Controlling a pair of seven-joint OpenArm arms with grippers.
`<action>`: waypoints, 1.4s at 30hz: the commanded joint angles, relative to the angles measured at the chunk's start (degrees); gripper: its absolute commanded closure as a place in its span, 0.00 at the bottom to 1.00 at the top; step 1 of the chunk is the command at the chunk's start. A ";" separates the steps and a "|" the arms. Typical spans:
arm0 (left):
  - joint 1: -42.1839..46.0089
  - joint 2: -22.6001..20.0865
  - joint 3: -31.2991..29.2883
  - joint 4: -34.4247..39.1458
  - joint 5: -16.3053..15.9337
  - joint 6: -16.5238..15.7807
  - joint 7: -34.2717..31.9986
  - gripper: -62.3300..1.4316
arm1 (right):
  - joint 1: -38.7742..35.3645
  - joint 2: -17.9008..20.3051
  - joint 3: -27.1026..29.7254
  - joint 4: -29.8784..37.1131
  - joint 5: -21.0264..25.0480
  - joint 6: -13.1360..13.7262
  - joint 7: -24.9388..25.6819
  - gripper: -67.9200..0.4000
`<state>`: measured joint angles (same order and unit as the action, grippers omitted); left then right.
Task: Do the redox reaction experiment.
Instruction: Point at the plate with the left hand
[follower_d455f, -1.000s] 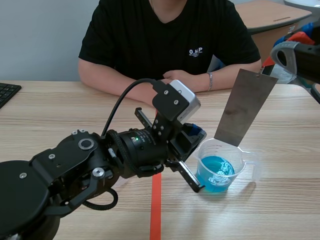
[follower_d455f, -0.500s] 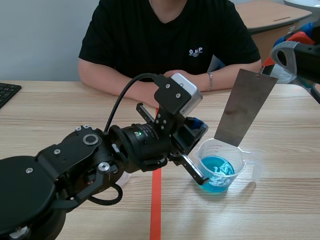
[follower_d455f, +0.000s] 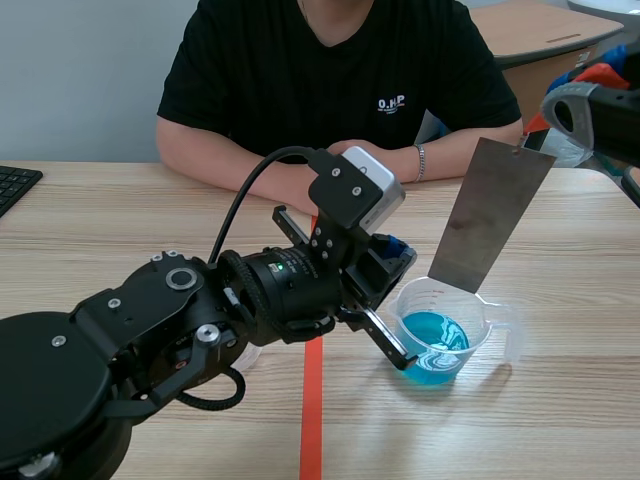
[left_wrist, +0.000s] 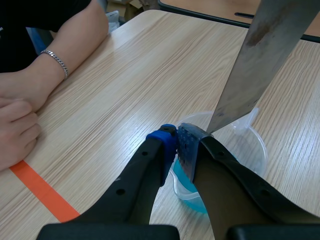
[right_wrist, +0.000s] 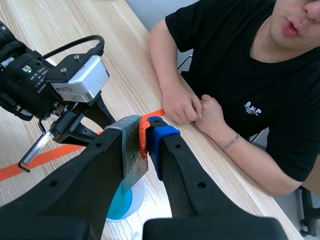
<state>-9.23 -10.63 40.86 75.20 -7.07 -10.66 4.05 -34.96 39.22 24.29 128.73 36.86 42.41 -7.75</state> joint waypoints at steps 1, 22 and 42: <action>-0.46 0.42 -0.04 0.87 -0.28 0.02 -0.98 0.90 | 0.83 0.46 0.13 -0.04 0.44 0.31 0.66 0.97; -0.44 0.26 -0.04 0.87 0.31 0.00 -0.48 0.90 | 0.83 0.46 0.13 -0.04 0.42 0.31 0.68 0.97; 8.83 -11.98 -6.71 12.66 0.26 1.31 -1.60 0.90 | 0.83 0.44 0.13 -0.07 0.42 0.31 0.68 0.97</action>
<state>-1.28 -21.93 34.87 86.21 -6.48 -9.63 3.07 -34.96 39.22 24.29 128.73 36.84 42.41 -7.75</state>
